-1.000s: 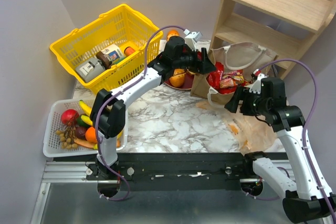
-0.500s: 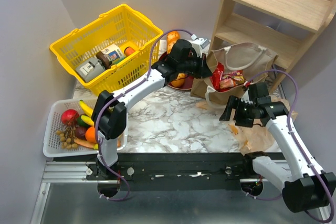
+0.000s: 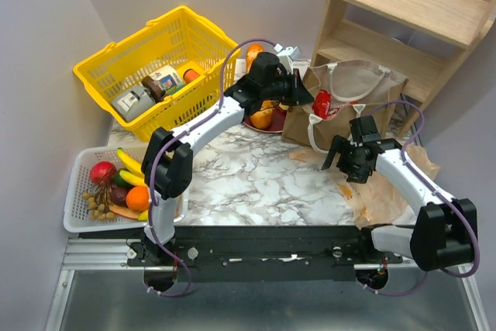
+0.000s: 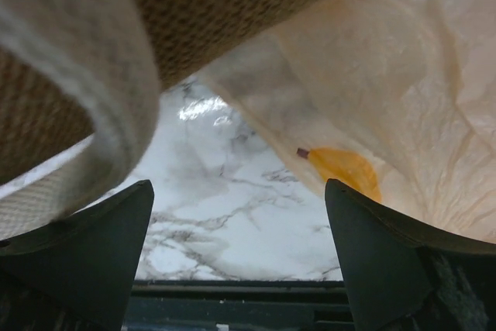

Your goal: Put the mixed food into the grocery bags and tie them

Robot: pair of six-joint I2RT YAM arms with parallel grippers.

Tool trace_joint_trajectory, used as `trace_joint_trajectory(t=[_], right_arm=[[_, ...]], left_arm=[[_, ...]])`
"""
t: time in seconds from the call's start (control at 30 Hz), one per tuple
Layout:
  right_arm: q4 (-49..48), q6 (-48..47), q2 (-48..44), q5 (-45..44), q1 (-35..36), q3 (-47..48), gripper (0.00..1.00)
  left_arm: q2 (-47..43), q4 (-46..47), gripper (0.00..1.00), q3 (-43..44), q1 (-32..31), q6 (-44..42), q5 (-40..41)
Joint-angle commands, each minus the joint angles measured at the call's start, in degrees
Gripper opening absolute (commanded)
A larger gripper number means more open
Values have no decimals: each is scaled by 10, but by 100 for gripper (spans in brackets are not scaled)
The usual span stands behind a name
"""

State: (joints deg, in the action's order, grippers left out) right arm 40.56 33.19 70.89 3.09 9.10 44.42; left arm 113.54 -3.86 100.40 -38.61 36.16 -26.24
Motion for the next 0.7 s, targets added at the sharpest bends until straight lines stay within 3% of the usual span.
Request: trace_joint_trajectory(t=[0.0,0.3,0.67], right_arm=[[-42,58,28,-99,1,-7,100],[-45,96,64,-208,1,-35,100],[-66,99,101,-142,1,-41,98]], left_arm=[[22,31,0,32,19,7,9],[23,36,0,38,21,5,-11],[20,48,0,31,20,7,-21]])
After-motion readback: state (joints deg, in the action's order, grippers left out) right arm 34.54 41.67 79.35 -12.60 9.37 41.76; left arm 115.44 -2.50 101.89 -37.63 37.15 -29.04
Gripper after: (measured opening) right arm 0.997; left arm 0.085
